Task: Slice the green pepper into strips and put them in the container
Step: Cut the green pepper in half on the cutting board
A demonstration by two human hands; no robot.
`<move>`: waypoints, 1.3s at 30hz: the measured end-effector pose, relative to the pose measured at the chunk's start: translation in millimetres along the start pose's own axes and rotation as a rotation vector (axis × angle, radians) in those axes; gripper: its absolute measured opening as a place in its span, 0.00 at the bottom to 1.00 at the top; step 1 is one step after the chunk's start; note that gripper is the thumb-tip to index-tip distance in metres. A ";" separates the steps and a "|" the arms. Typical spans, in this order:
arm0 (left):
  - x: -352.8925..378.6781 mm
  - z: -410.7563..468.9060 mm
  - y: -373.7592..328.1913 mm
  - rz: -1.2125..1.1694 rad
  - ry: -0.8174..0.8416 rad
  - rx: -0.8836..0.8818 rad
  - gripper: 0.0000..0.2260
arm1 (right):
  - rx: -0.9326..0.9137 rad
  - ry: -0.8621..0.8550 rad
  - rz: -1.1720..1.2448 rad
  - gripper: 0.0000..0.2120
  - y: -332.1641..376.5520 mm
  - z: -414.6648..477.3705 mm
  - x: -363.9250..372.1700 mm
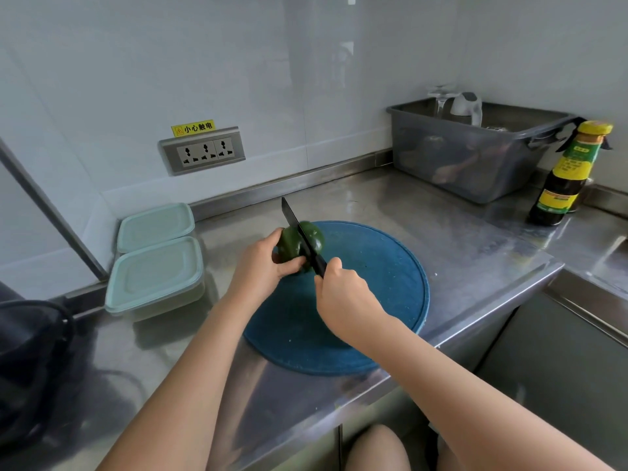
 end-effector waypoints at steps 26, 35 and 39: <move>-6.1 -50.2 5.0 -0.440 -0.056 -0.174 0.24 | 0.034 0.157 0.142 0.16 -5.4 18.5 -16.5; 6.2 -47.5 -6.3 -0.505 -0.053 -0.146 0.24 | -0.050 -0.121 0.393 0.18 -38.1 1.2 -86.8; 11.0 -46.0 -6.3 -0.459 -0.061 -0.175 0.23 | 0.018 -0.307 -0.002 0.16 -79.6 5.9 -117.6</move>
Point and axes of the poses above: each hand's wrist, its own z-axis towards the middle knuckle, its own x-axis out of the palm, y = z × x, the point moved 4 cm from there along z, towards the middle knuckle, and after that the axes turned 10 degrees about y, right-handed, at the moved point
